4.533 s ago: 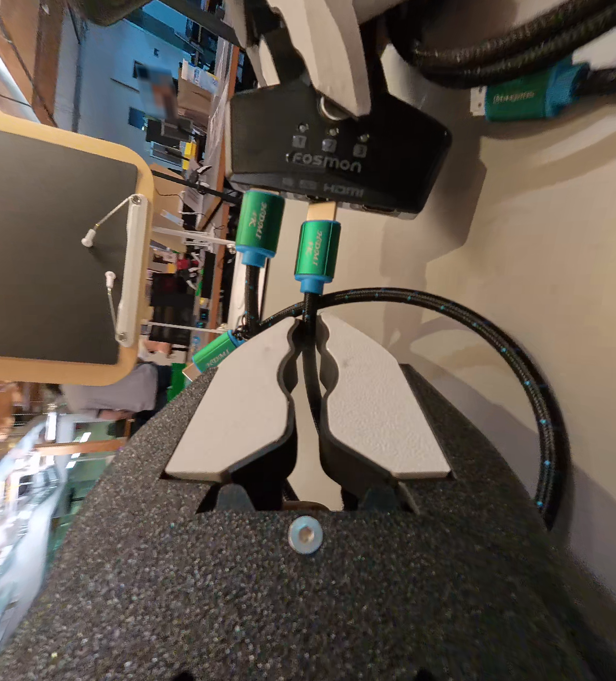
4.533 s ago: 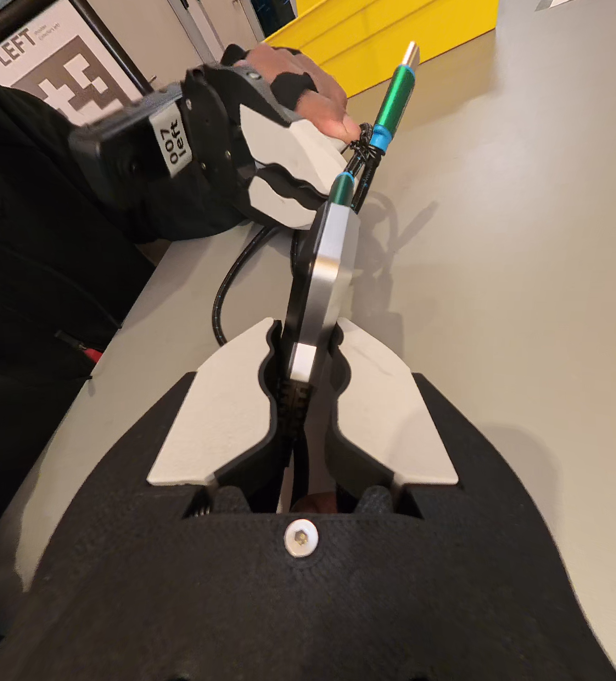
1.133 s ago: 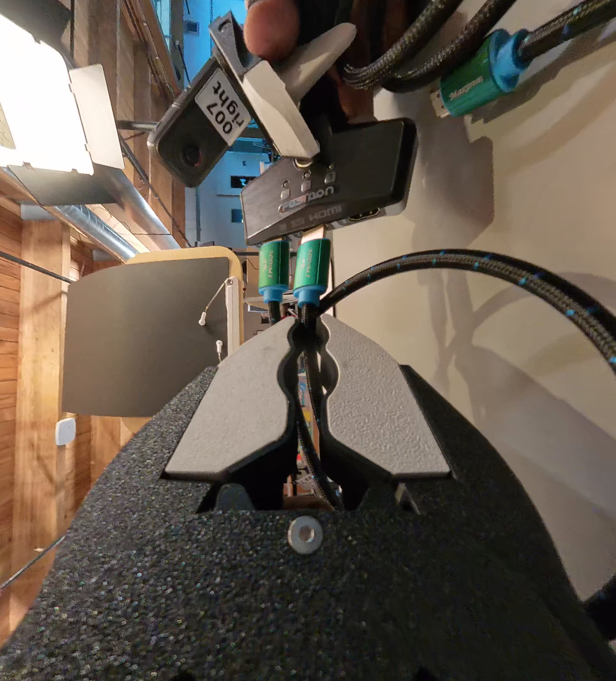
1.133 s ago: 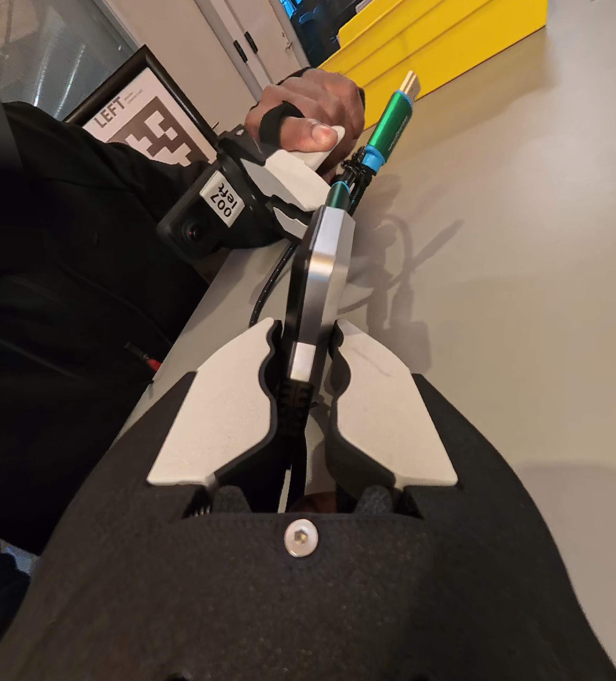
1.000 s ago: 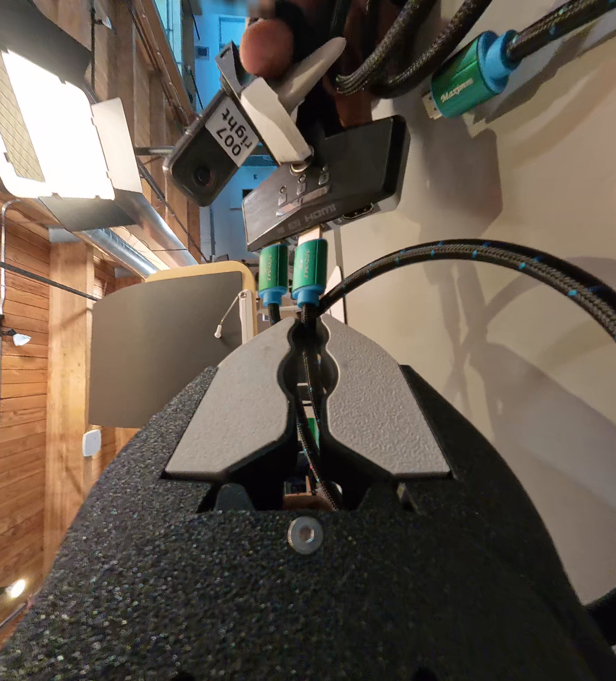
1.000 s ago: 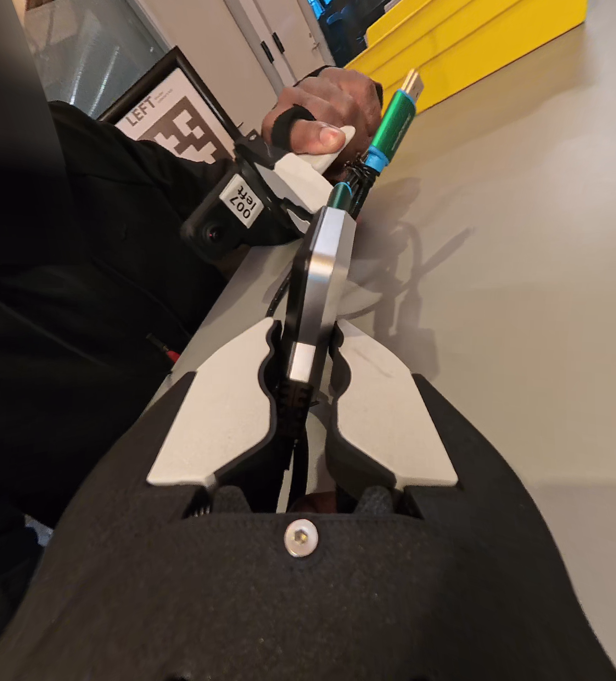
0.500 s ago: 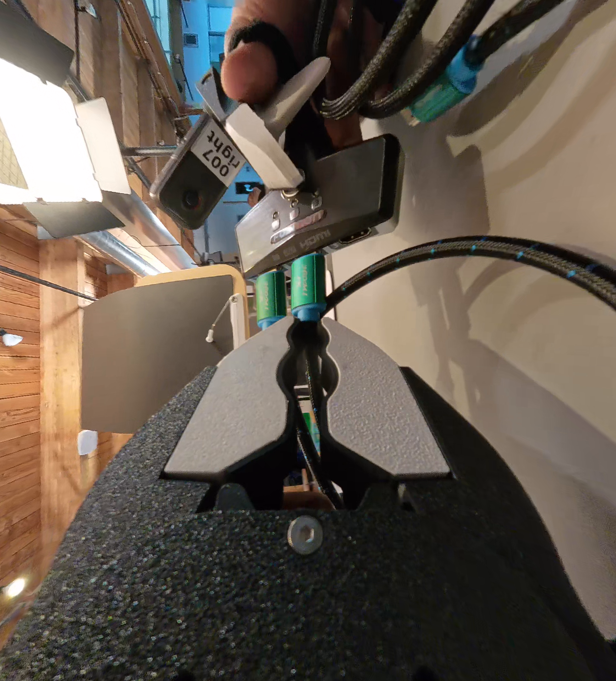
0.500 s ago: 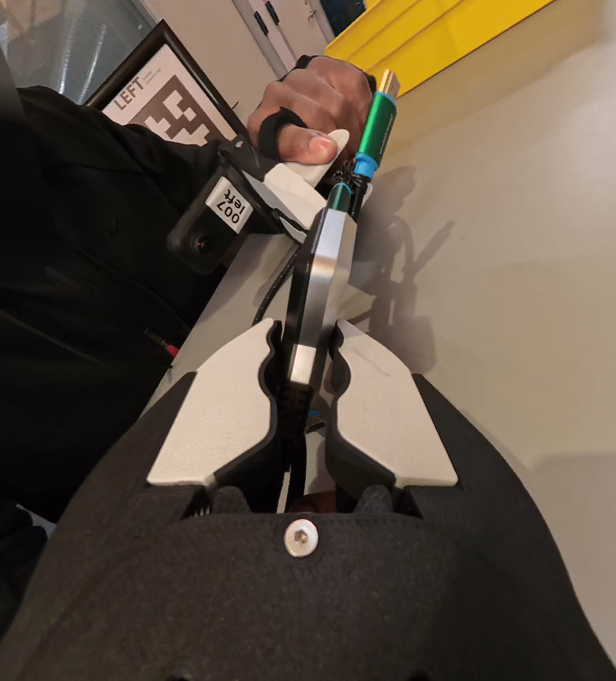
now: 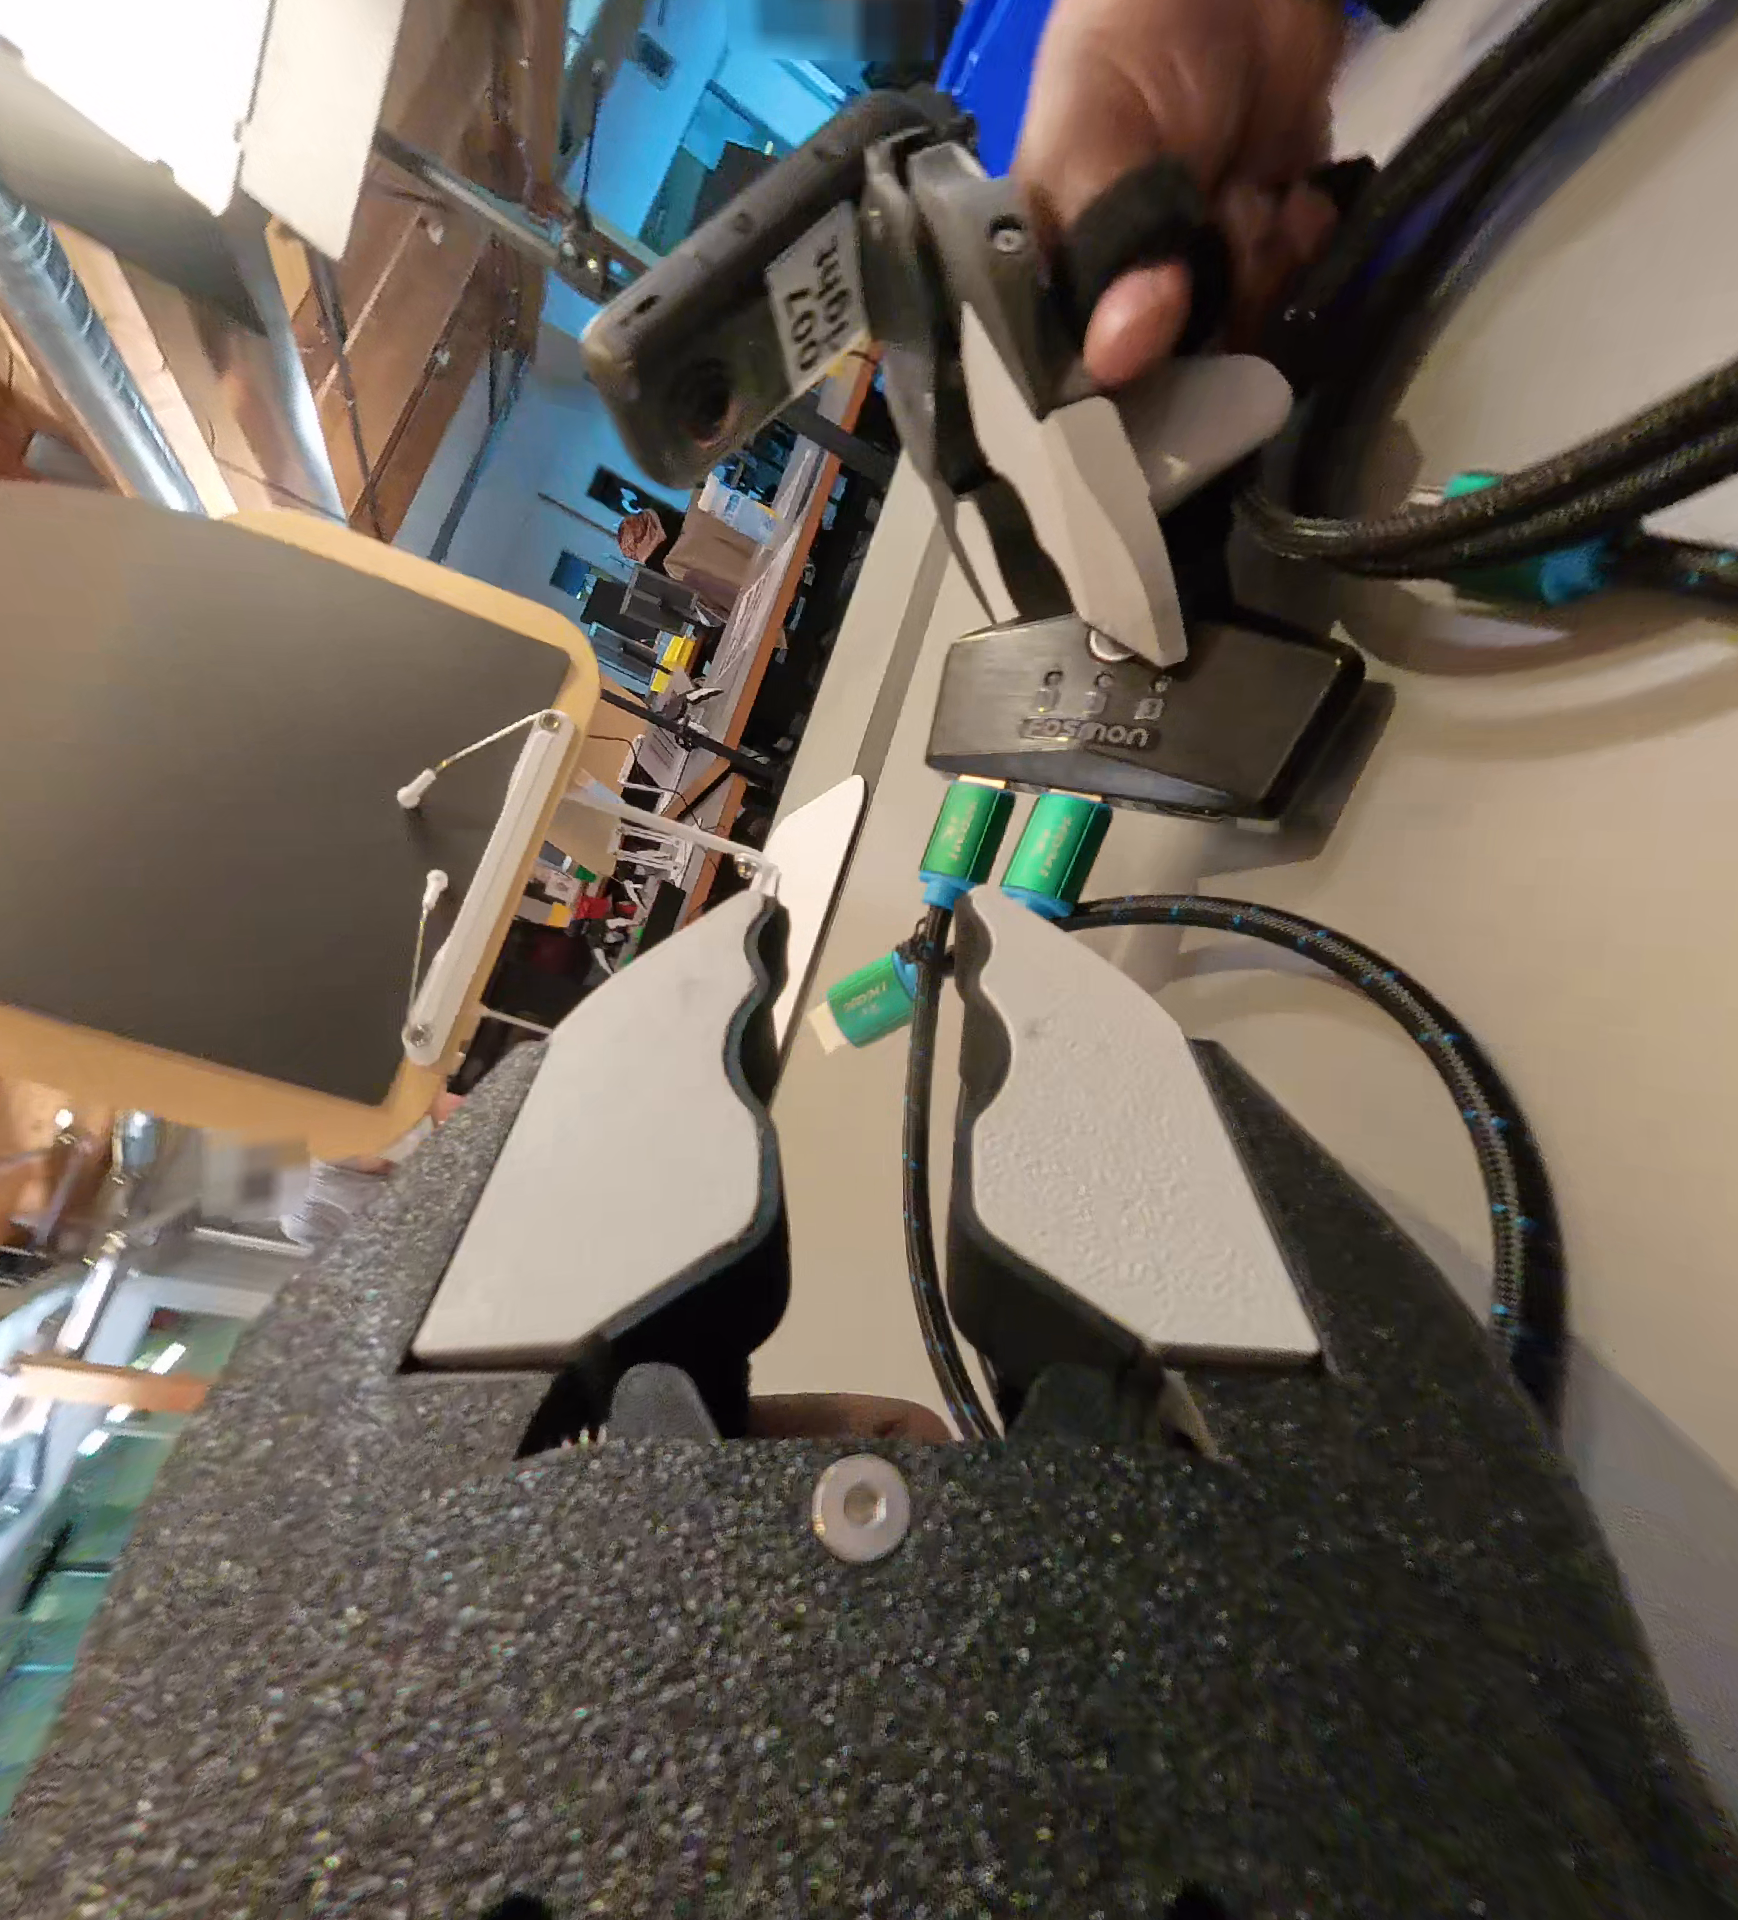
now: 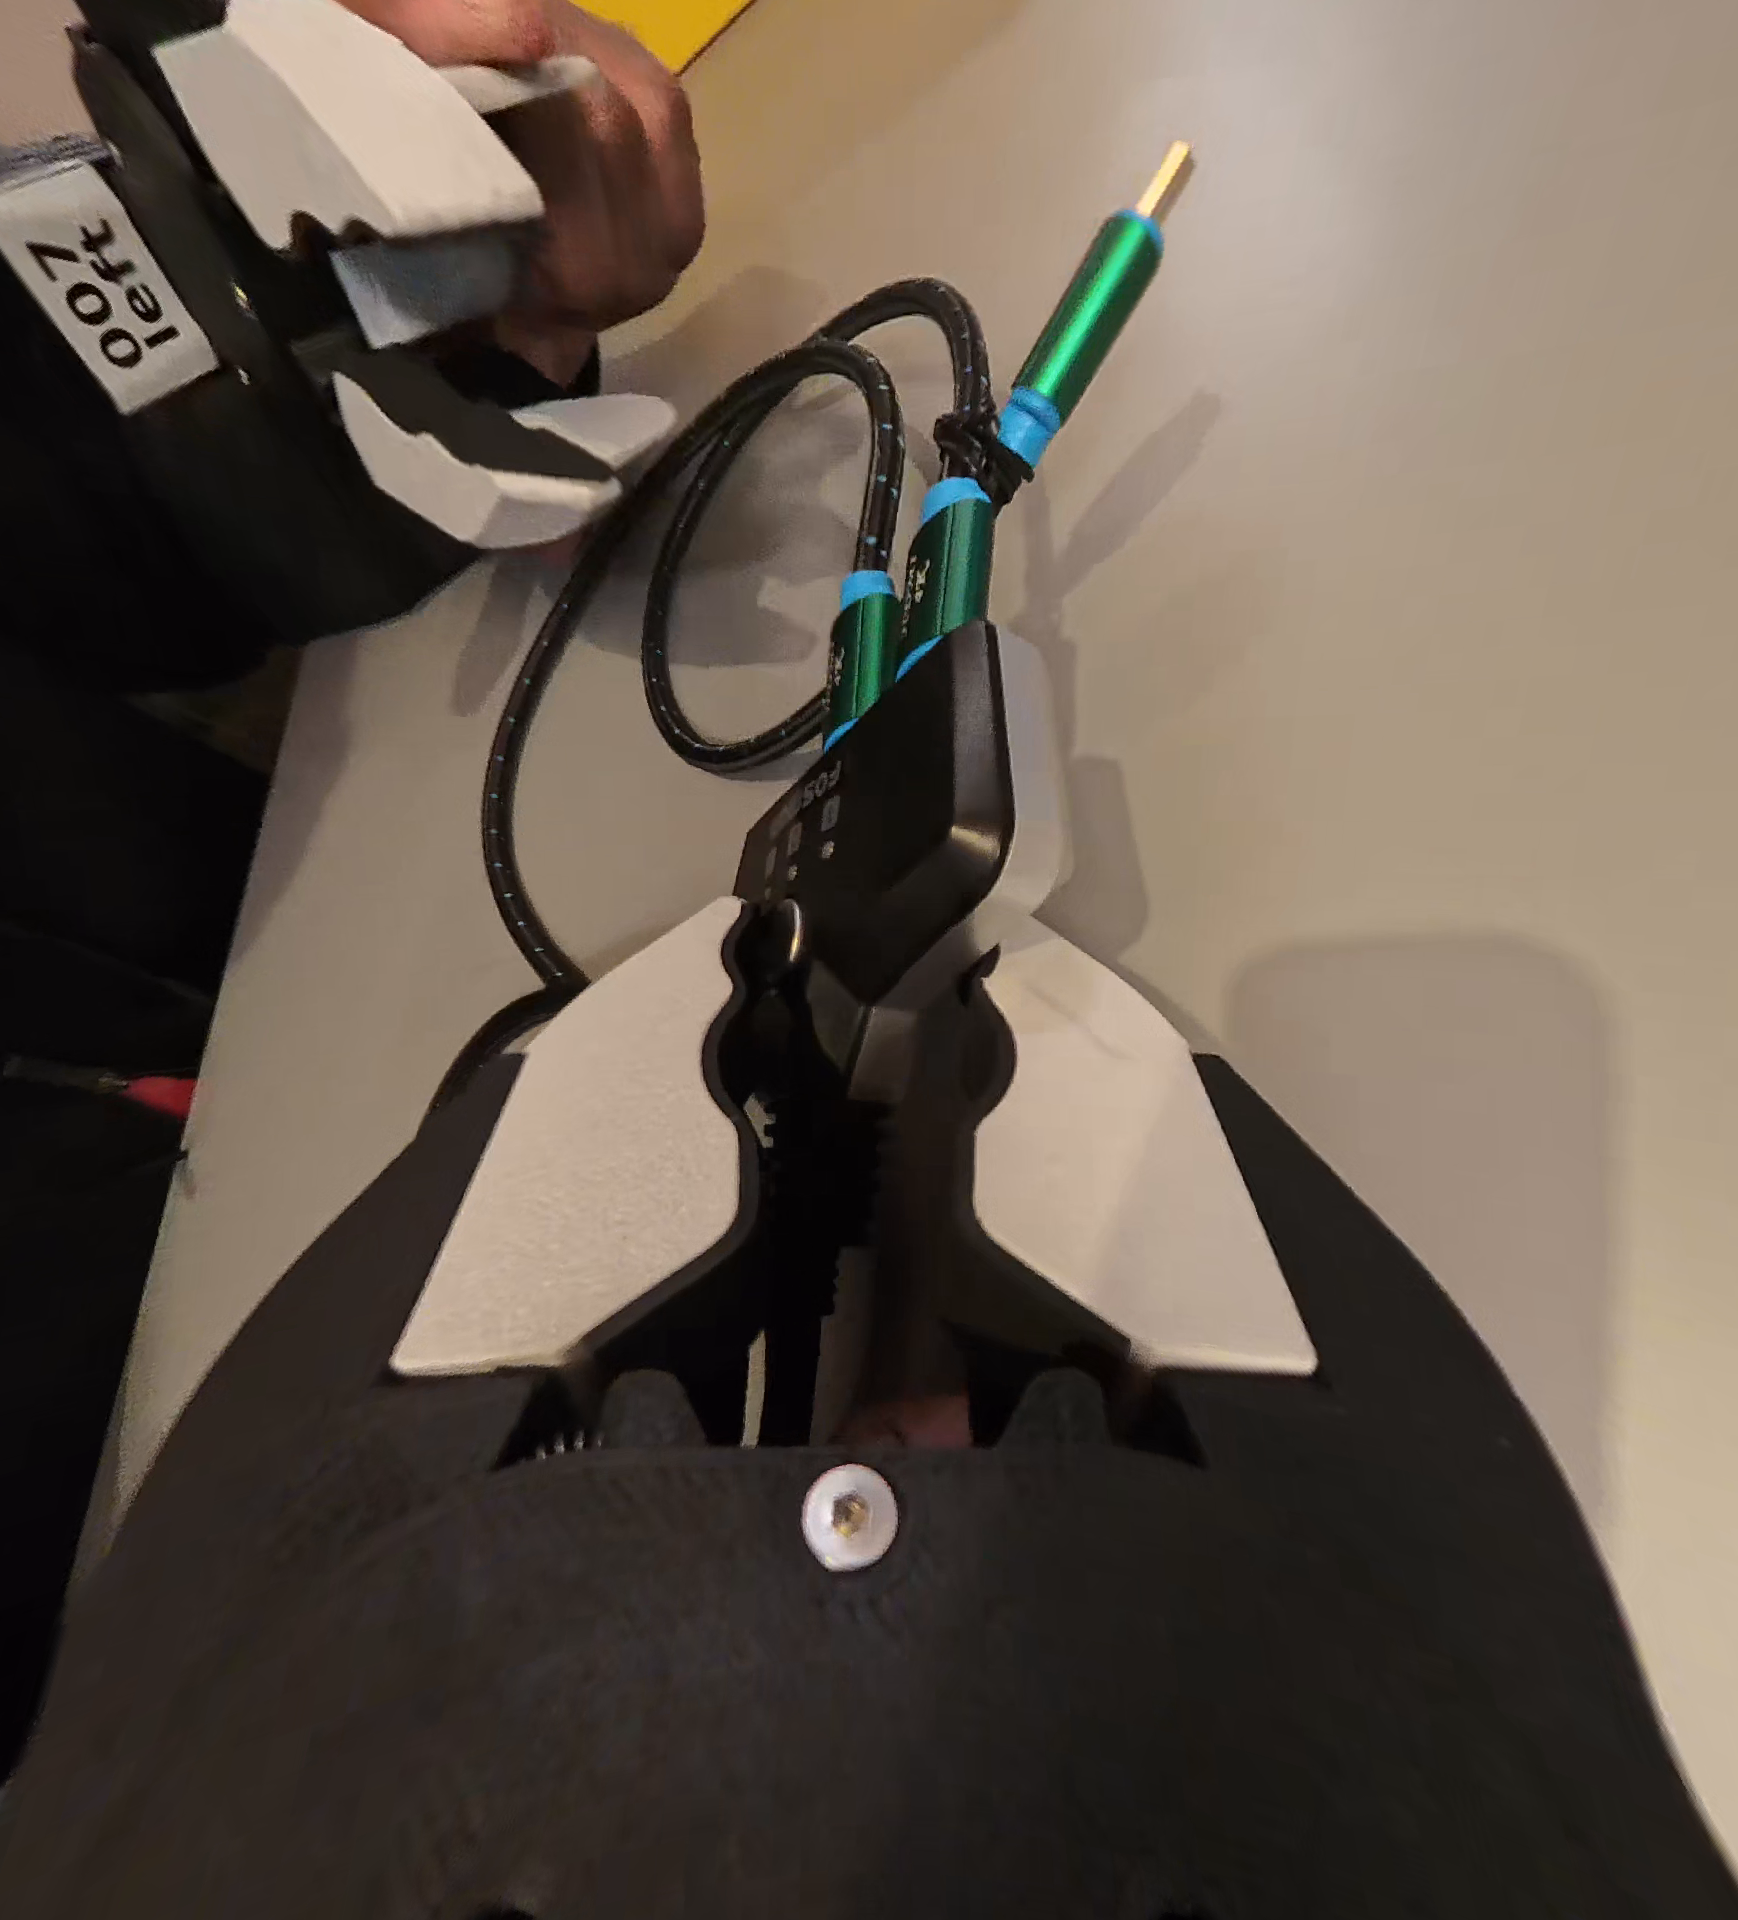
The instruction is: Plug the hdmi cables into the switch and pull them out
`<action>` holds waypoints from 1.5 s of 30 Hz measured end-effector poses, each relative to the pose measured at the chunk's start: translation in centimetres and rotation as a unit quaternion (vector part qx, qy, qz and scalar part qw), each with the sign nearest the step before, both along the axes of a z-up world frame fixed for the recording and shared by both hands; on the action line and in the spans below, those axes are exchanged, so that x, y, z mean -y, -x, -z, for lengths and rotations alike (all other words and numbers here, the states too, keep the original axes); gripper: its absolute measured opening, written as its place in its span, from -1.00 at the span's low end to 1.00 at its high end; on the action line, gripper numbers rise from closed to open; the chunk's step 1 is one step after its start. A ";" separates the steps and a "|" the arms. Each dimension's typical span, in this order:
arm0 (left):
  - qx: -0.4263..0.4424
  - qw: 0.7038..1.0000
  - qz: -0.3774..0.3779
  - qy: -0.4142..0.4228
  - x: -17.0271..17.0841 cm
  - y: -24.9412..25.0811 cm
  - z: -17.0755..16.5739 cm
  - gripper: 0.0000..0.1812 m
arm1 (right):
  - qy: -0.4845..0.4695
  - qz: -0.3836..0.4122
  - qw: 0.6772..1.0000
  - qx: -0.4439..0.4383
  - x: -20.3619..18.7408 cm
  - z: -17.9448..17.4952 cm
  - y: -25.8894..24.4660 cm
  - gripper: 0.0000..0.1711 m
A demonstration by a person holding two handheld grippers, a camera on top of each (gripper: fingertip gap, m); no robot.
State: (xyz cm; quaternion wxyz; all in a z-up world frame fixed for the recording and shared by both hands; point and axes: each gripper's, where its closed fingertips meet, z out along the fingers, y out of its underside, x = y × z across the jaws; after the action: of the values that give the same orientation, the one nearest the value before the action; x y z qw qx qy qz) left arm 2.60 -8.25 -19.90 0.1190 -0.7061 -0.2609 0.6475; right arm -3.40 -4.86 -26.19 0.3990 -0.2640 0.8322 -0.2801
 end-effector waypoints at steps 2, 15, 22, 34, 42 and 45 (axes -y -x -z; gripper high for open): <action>-0.014 0.999 -0.006 -0.036 0.6 -0.2 -0.4 -0.62 | -0.002 0.010 1.000 0.012 0.1 -0.1 0.2 -0.57; -0.068 0.962 -0.081 -0.253 5.7 -2.8 -0.7 -0.52 | -0.022 0.022 0.998 0.047 0.4 -0.3 0.4 -0.60; -0.075 0.938 -0.156 -0.302 4.2 -7.2 0.1 -0.46 | -0.025 0.021 0.998 0.050 0.4 -0.3 0.4 -0.61; -0.119 0.744 -0.541 -0.374 15.7 -36.5 -7.5 -0.57 | -0.026 0.023 0.998 0.050 0.5 -0.3 0.4 -0.61; 0.220 0.540 -0.634 -0.509 22.1 -45.9 5.2 -0.57 | -0.023 0.028 0.998 0.048 0.5 -0.3 0.4 -0.60; 0.297 0.503 -0.643 -0.496 21.8 -47.4 8.1 -0.60 | -0.023 0.029 0.998 0.049 0.5 -0.3 0.4 -0.60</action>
State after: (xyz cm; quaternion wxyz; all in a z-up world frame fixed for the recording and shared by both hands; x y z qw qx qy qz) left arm 50.00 -30.07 -28.03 -0.0838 -0.3208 -0.9413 0.0633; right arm -3.84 -5.32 -25.84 0.4369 -0.2164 0.8253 -0.2850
